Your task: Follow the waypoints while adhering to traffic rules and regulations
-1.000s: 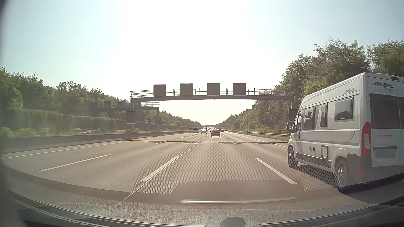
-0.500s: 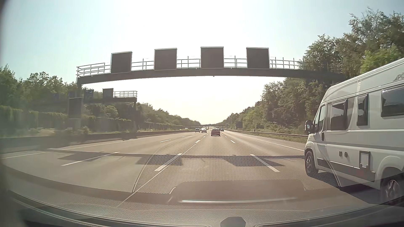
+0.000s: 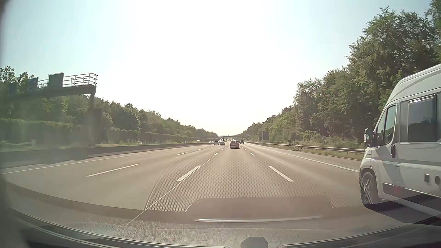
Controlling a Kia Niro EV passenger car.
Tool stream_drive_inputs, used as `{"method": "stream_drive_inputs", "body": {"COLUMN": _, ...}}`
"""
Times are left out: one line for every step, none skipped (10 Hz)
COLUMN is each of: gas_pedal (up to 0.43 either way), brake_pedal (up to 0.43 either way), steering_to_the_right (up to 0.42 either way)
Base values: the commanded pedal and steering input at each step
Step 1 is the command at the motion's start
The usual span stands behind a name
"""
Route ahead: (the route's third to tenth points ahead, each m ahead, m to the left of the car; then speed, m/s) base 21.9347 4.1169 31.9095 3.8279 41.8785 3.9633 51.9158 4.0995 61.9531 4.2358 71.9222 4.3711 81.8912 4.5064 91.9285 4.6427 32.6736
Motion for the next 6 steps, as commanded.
{"method": "stream_drive_inputs", "body": {"gas_pedal": 0.087, "brake_pedal": 0.03, "steering_to_the_right": 0.0}}
{"method": "stream_drive_inputs", "body": {"gas_pedal": 0.087, "brake_pedal": 0.03, "steering_to_the_right": 0.0}}
{"method": "stream_drive_inputs", "body": {"gas_pedal": 0.087, "brake_pedal": 0.024, "steering_to_the_right": 0.0}}
{"method": "stream_drive_inputs", "body": {"gas_pedal": 0.098, "brake_pedal": 0.03, "steering_to_the_right": 0.0}}
{"method": "stream_drive_inputs", "body": {"gas_pedal": 0.11, "brake_pedal": 0.03, "steering_to_the_right": -0.001}}
{"method": "stream_drive_inputs", "body": {"gas_pedal": 0.11, "brake_pedal": 0.03, "steering_to_the_right": 0.0}}
